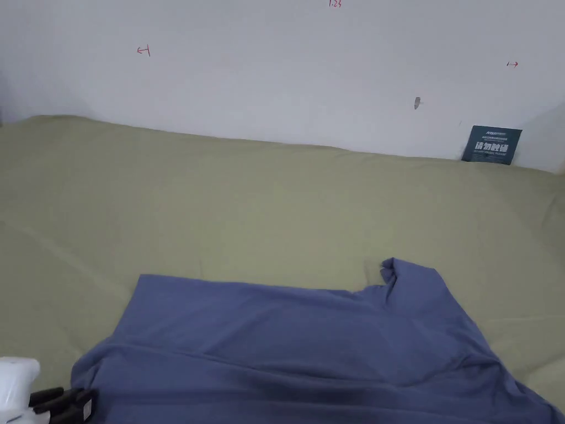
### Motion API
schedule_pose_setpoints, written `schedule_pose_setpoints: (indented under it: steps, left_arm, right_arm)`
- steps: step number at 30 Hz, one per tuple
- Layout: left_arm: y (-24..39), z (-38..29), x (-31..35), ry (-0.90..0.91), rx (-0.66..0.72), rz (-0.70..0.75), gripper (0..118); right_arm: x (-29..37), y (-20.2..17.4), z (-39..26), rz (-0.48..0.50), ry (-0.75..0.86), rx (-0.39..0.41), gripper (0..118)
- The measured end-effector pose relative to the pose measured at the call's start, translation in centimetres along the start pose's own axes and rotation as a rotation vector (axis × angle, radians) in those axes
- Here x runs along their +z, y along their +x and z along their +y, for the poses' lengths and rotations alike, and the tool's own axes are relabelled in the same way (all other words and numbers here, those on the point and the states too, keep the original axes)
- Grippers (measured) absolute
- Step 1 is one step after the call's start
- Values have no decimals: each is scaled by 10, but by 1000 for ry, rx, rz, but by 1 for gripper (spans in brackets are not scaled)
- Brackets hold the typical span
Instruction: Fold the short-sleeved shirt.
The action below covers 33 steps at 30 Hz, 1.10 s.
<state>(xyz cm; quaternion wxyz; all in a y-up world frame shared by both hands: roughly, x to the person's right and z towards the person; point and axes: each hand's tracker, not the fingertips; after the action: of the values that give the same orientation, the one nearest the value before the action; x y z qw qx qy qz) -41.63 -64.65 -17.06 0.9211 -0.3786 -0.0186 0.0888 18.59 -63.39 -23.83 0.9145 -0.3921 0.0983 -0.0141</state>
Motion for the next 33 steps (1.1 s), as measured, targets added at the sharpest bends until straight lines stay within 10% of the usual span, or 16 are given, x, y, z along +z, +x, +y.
schedule_pose_setpoints:
  steps: [11, 14, 17, 19, 23, 27, 29, 30, 33]
  left_arm:
    - [-26, -85, -8, -135, 101, -6, 10]
    - [-33, -79, 0, -127, 172, -12, 31]
    - [-33, -68, 32, -38, 172, 52, 89]
    - [-23, -55, 61, 70, 158, 64, 88]
    - [18, -33, 101, 366, 90, 106, 88]
    - [65, -30, 110, 562, 38, 151, 80]
    - [82, -30, 112, 610, -28, 126, 16]
    - [90, -30, 112, 626, -64, 133, 0]
    - [99, -23, 106, 617, -155, 97, 0]
  right_arm:
    - [-14, 21, -63, -16, -180, -118, 5]
    - [-10, 31, -62, 8, -169, -142, 7]
    - [26, 25, -45, -9, -40, -129, 45]
    - [64, 7, -29, 8, 123, -108, 68]
    - [114, -34, -10, 19, 508, 8, 75]
    - [125, -79, -8, -123, 656, 162, 56]
    - [122, -97, -10, -148, 677, 272, 0]
    - [112, -98, -14, -155, 679, 280, 0]
    - [102, -103, -17, -74, 658, 304, 0]
